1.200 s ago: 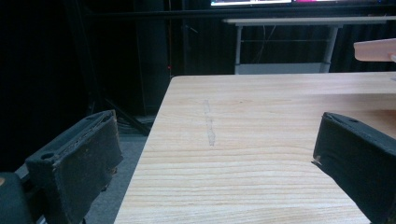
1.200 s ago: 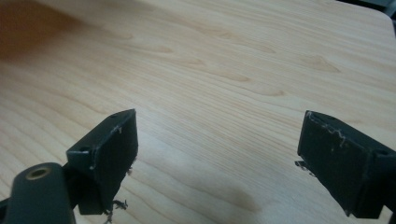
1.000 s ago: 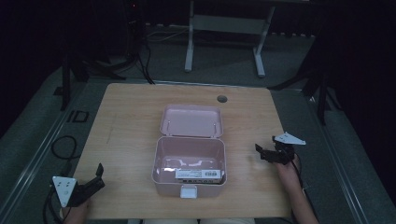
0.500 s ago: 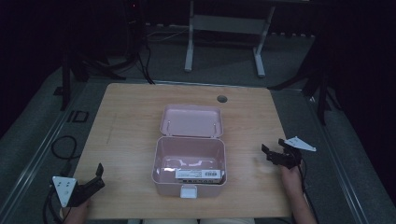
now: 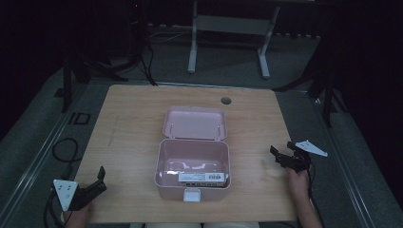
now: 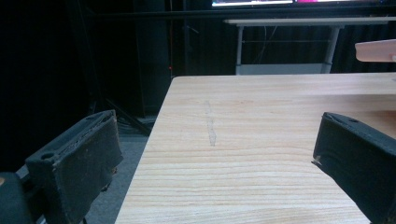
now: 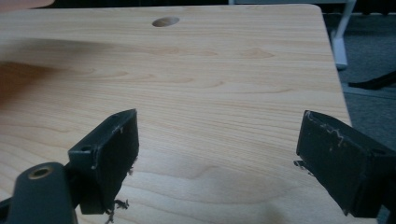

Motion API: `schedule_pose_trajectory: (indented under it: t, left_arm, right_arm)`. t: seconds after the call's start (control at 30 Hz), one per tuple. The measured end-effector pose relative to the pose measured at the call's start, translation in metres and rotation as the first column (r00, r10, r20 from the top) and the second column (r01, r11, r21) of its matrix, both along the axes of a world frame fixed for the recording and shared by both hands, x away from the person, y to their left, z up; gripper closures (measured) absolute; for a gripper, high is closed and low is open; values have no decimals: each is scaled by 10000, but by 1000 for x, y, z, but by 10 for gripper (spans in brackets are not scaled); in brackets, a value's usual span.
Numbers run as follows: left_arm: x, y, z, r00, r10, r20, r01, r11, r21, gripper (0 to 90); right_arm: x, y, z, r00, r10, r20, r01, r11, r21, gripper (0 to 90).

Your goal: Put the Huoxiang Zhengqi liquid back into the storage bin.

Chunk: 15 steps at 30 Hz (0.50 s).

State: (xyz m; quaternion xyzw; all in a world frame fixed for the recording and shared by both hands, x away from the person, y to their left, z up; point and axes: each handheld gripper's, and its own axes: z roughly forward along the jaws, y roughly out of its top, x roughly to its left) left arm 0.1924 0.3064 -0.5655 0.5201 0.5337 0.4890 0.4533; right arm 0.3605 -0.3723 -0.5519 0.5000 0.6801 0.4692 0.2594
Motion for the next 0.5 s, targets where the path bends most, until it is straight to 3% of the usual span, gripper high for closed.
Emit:
schedule_pose_trajectory:
  t: [0.5]
  left_arm:
    - [0,0,0,10000,-5,23,5,10000,39,11]
  right_arm:
    - [1,5,0,9997,239,-70,-243,9983,-538,132]
